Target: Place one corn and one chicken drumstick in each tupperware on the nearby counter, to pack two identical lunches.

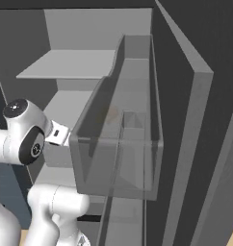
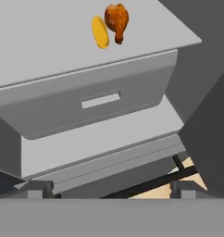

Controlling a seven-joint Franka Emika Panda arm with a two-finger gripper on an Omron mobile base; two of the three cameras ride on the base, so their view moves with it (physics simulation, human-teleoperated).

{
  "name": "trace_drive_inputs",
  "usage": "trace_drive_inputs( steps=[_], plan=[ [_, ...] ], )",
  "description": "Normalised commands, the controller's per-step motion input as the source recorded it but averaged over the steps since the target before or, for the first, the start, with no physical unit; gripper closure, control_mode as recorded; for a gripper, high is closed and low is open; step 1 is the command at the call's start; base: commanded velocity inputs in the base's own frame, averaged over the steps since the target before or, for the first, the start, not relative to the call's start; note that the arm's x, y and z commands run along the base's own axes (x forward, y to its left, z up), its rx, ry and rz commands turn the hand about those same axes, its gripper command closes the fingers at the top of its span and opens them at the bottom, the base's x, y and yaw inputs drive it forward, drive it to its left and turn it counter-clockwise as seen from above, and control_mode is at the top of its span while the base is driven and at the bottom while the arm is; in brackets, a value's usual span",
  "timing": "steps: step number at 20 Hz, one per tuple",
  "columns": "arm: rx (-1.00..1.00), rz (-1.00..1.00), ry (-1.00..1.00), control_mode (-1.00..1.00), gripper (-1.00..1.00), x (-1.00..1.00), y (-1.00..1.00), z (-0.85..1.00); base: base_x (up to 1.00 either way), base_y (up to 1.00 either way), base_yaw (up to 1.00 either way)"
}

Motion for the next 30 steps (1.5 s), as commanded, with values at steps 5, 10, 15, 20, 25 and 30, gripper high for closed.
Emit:
trace_drive_inputs(
  steps=[5,10,15,20,25,30],
  plan=[
    [-0.04,0.0,-0.16,-1.0,-1.0,0.6,-0.19,-0.06,0.0,0.0,0.0],
    [0.0,-0.06,0.0,-1.0,-1.0,0.49,-0.41,0.0,0.0,0.0,0.0],
    [0.0,-0.11,0.0,-1.0,-1.0,0.56,-0.21,-0.02,0.0,0.0,0.0],
    [0.0,-0.05,0.01,-1.0,-1.0,0.63,-0.25,-0.07,0.0,0.0,0.0],
    [0.0,0.0,0.03,-1.0,-1.0,0.5,-0.11,-0.09,0.0,0.0,0.0],
    [0.0,0.0,0.0,-1.0,-1.0,0.6,0.0,-0.29,0.0,0.0,0.0]
  ],
)
